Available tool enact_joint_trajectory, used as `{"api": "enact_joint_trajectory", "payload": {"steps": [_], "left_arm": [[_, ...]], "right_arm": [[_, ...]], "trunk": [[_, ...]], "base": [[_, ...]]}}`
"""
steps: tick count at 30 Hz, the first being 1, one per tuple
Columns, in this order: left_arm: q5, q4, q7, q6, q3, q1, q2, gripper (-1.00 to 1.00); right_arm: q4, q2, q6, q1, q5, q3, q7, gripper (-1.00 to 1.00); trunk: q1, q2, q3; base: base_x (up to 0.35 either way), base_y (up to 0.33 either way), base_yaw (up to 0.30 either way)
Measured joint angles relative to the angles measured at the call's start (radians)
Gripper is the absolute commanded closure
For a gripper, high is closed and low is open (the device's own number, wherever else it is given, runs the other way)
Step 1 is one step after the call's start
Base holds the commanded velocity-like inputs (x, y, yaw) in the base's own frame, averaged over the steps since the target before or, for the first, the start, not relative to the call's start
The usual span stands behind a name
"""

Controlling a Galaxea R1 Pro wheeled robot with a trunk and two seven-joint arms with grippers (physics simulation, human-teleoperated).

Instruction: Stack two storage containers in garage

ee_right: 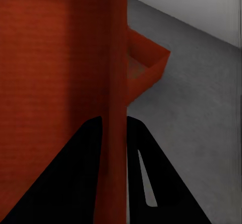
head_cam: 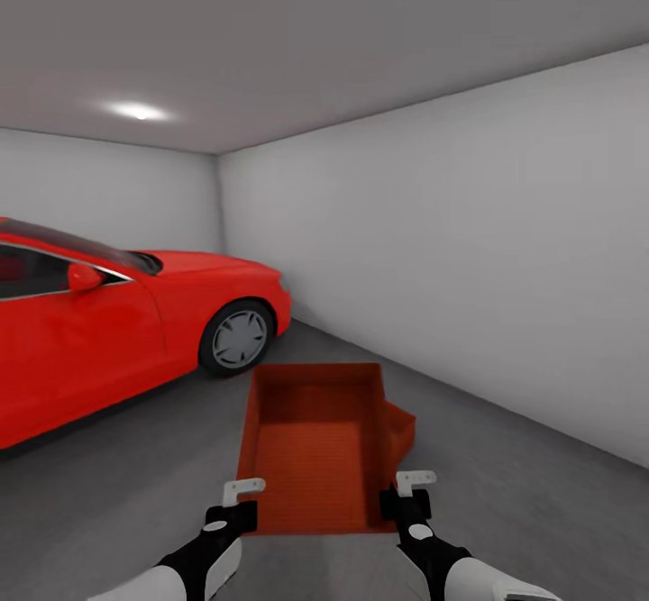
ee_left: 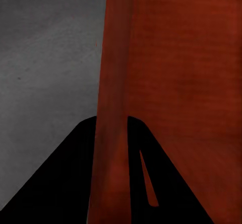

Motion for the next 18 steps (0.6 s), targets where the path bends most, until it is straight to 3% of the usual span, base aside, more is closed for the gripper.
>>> {"api": "enact_joint_trajectory", "payload": {"steps": [8, 18], "left_arm": [[0.000, 0.000, 0.000, 0.000, 0.000, 0.000, 0.000, 1.00], [-0.002, 0.000, 0.001, -0.001, 0.002, 0.000, -0.001, 1.00]], "right_arm": [[0.000, 0.000, 0.000, 0.000, 0.000, 0.000, 0.000, 1.00], [0.000, -0.001, -0.001, 0.000, -0.001, 0.000, 0.003, 1.00]], "trunk": [[0.000, 0.000, 0.000], [0.000, 0.000, 0.000]], "base": [[0.297, 0.232, -0.250], [0.297, 0.232, -0.023]]}}
